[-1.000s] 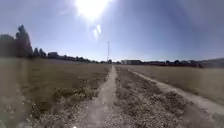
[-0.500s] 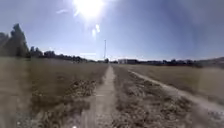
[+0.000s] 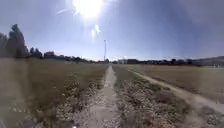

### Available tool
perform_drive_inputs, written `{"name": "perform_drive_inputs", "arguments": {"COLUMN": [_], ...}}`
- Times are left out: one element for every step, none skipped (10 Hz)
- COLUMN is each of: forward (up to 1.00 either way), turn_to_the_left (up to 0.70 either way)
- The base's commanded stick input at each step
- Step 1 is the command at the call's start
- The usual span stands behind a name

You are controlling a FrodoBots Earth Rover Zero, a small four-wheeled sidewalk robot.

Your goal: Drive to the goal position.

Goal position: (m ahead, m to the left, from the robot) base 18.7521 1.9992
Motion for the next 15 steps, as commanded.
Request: {"name": "perform_drive_inputs", "arguments": {"forward": [0.85, 0.85, 0.85, 0.85, 0.85, 0.85, 0.85, 0.85, 0.85, 0.85, 0.85, 0.85, 0.85, 0.85, 0.85], "turn_to_the_left": [-0.05, -0.24, -0.13, 0.00, 0.00, -0.27, 0.00, 0.00, 0.00, 0.00, 0.00, 0.00, 0.00, 0.00, 0.00]}}
